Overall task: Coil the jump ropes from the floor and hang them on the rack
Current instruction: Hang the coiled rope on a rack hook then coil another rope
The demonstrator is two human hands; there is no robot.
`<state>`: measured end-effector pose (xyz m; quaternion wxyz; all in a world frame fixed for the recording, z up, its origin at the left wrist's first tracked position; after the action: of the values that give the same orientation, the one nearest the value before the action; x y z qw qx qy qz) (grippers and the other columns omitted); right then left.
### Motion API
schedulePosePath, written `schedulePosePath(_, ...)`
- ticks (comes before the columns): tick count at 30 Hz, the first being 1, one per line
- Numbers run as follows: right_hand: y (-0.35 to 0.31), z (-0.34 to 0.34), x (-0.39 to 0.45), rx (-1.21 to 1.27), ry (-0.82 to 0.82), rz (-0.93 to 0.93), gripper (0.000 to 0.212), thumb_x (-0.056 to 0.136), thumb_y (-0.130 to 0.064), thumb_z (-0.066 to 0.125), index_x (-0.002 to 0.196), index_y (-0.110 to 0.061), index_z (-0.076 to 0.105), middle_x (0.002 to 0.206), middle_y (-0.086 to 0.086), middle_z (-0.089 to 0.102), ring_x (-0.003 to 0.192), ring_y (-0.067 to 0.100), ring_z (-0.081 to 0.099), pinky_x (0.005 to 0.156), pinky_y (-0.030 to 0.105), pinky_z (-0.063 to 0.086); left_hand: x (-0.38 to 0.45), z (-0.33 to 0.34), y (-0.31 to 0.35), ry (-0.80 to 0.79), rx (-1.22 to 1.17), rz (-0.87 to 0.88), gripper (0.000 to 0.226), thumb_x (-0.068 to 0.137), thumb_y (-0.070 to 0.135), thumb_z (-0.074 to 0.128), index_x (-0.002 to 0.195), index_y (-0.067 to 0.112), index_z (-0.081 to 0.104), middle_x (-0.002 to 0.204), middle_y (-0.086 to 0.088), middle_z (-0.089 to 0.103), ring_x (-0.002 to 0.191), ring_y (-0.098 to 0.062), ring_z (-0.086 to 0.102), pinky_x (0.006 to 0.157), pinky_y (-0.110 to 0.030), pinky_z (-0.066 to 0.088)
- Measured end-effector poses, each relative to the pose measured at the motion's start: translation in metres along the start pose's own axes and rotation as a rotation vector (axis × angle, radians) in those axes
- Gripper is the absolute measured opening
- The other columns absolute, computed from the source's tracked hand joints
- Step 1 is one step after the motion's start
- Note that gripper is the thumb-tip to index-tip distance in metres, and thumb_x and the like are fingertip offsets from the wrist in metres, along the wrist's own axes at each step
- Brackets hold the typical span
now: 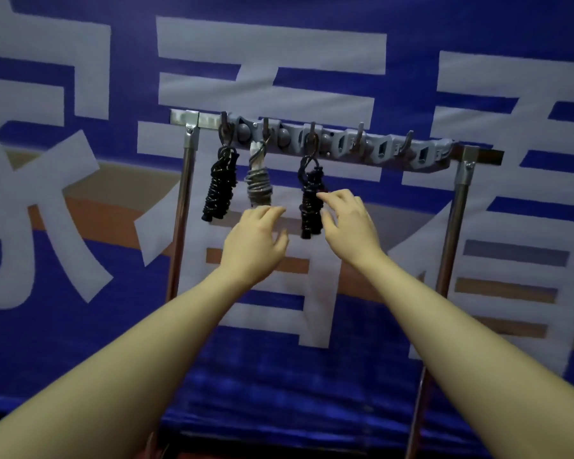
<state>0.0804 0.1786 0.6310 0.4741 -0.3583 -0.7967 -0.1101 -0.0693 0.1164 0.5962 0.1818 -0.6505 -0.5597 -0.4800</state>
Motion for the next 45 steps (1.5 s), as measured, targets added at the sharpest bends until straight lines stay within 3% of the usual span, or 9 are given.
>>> schedulePosePath(7, 0.000, 0.041, -0.134, 0.029, -0.140, 0.121, 0.028, 0.096, -0.013, 0.047, 0.120, -0.007, 0.061, 0.116, 0.007, 0.057, 0.110, 0.026, 0.051, 0.091, 0.037, 0.038, -0.096, 0.005, -0.009, -0.180, 0.043, -0.072, 0.038, 0.095, 0.021, 0.050, 0.132, 0.011, 0.053, 0.131, -0.006, 0.056, 0.120, -0.025, 0.048, 0.095, -0.039, 0.042)
schedulePosePath(15, 0.012, 0.096, -0.292, 0.175, -0.322, 0.368, 0.022, 0.094, -0.013, 0.051, 0.111, -0.009, 0.066, 0.105, 0.005, 0.062, 0.092, 0.022, 0.056, 0.081, 0.033, 0.043, -0.242, 0.052, -0.043, -0.376, -0.030, -0.320, 0.026, 0.094, 0.021, 0.050, 0.115, 0.010, 0.062, 0.114, -0.006, 0.062, 0.110, -0.024, 0.054, 0.089, -0.037, 0.043)
schedulePosePath(21, 0.030, 0.149, -0.404, 0.245, -0.565, 0.459, 0.019, 0.090, -0.011, 0.058, 0.104, -0.010, 0.070, 0.089, 0.001, 0.060, 0.077, 0.011, 0.050, 0.078, 0.033, 0.045, -0.349, 0.110, -0.070, -0.592, -0.110, -0.464, 0.033, 0.084, 0.029, 0.046, 0.102, 0.009, 0.066, 0.100, -0.009, 0.066, 0.100, -0.029, 0.060, 0.087, -0.042, 0.048)
schedulePosePath(24, 0.038, 0.176, -0.455, 0.251, -0.690, 0.501, 0.018, 0.090, -0.012, 0.058, 0.104, -0.011, 0.070, 0.085, -0.005, 0.054, 0.078, 0.013, 0.054, 0.079, 0.033, 0.046, -0.394, 0.136, -0.084, -0.689, -0.092, -0.502, 0.024, 0.090, 0.019, 0.052, 0.107, 0.009, 0.065, 0.104, -0.009, 0.064, 0.102, -0.028, 0.058, 0.087, -0.040, 0.046)
schedulePosePath(30, 0.039, 0.216, -0.546, 0.243, -0.927, 0.646, 0.013, 0.086, -0.020, 0.066, 0.093, -0.010, 0.070, 0.085, 0.000, 0.059, 0.082, 0.020, 0.059, 0.078, 0.036, 0.049, -0.471, 0.180, -0.114, -0.864, -0.120, -0.593, 0.020, 0.091, 0.017, 0.053, 0.105, 0.010, 0.065, 0.100, -0.010, 0.063, 0.100, -0.030, 0.055, 0.084, -0.040, 0.045)
schedulePosePath(35, 0.030, 0.239, -0.598, 0.132, -1.107, 0.632, 0.032, 0.084, -0.041, 0.067, 0.103, -0.015, 0.069, 0.105, 0.000, 0.061, 0.105, 0.020, 0.052, 0.090, 0.029, 0.036, -0.526, 0.203, -0.120, -1.026, -0.088, -0.478, 0.031, 0.090, 0.017, 0.053, 0.118, 0.015, 0.063, 0.117, -0.006, 0.062, 0.111, -0.027, 0.050, 0.088, -0.034, 0.041)
schedulePosePath(39, 0.025, 0.255, -0.625, 0.064, -1.195, 0.634, 0.041, 0.084, -0.049, 0.064, 0.111, -0.018, 0.065, 0.117, -0.002, 0.054, 0.116, 0.019, 0.042, 0.096, 0.029, 0.026, -0.557, 0.215, -0.119, -1.203, -0.019, -0.347, 0.043, 0.095, 0.022, 0.045, 0.138, 0.020, 0.047, 0.144, 0.003, 0.043, 0.133, -0.019, 0.033, 0.095, -0.029, 0.031)
schedulePosePath(42, 0.020, 0.260, -0.636, 0.052, -1.176, 0.625, 0.028, 0.088, -0.040, 0.062, 0.103, -0.017, 0.065, 0.112, -0.003, 0.055, 0.114, 0.020, 0.043, 0.092, 0.029, 0.023, -0.571, 0.217, -0.117, -1.274, -0.008, -0.337, 0.045, 0.098, 0.023, 0.041, 0.143, 0.024, 0.040, 0.152, 0.006, 0.032, 0.141, -0.015, 0.022, 0.102, -0.029, 0.027)
schedulePosePath(45, 0.016, 0.252, -0.634, 0.130, -1.021, 0.665, 0.014, 0.090, -0.026, 0.061, 0.090, -0.012, 0.062, 0.095, 0.000, 0.060, 0.099, 0.024, 0.054, 0.088, 0.032, 0.030, -0.576, 0.215, -0.117, -1.279, -0.040, -0.359, 0.043, 0.100, 0.024, 0.039, 0.143, 0.027, 0.039, 0.154, 0.007, 0.029, 0.143, -0.015, 0.020, 0.106, -0.031, 0.025)
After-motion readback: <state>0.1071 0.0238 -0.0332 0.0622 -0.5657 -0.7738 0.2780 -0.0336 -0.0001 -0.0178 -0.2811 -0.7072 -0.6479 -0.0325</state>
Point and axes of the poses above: each hand's wrist, its own x-axis towards the middle knuckle, its own z-axis out of the palm, y = z × x, the point moved 4 cm from there along x, towards the middle knuckle
